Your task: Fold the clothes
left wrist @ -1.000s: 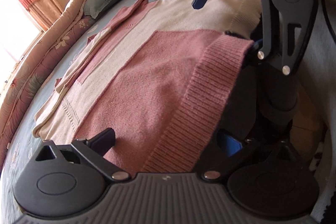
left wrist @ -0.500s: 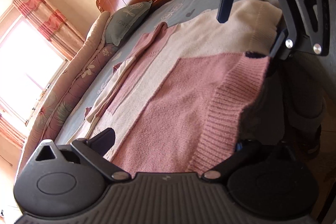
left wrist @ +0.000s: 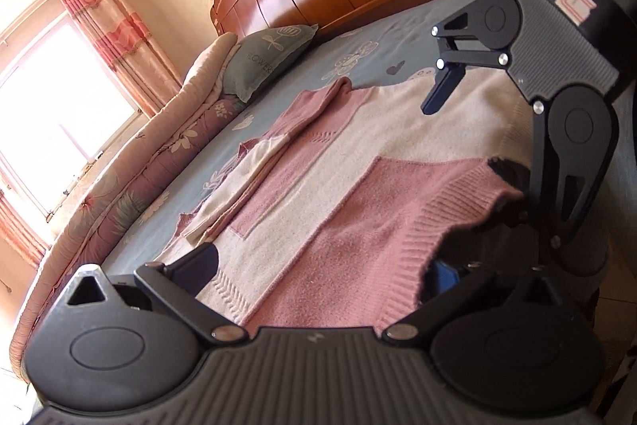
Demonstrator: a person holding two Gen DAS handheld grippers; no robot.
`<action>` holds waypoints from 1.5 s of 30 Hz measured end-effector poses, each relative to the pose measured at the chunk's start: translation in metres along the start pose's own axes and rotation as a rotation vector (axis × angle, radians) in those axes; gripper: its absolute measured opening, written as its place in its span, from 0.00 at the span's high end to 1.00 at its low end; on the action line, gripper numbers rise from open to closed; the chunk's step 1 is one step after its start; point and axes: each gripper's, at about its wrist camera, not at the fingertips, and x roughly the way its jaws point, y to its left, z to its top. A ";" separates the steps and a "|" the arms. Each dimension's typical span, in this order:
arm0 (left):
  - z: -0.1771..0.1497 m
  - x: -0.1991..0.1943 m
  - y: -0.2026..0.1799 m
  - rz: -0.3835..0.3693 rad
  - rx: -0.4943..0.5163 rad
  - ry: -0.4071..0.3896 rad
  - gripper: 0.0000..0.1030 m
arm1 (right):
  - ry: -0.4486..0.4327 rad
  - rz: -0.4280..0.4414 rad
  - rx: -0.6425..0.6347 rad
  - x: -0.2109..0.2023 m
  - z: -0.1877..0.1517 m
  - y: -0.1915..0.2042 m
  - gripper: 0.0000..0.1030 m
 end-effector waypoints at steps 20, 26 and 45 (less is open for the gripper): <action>-0.023 0.020 -0.013 0.176 0.172 0.094 0.01 | -0.017 -0.191 -0.015 0.004 -0.010 -0.011 0.00; -0.039 0.015 -0.007 0.253 0.270 0.135 0.01 | 0.013 -0.250 -0.093 0.004 -0.017 -0.012 0.00; -0.034 0.051 -0.003 0.319 0.363 0.192 0.00 | 0.051 -0.363 -0.203 0.029 -0.008 -0.003 0.00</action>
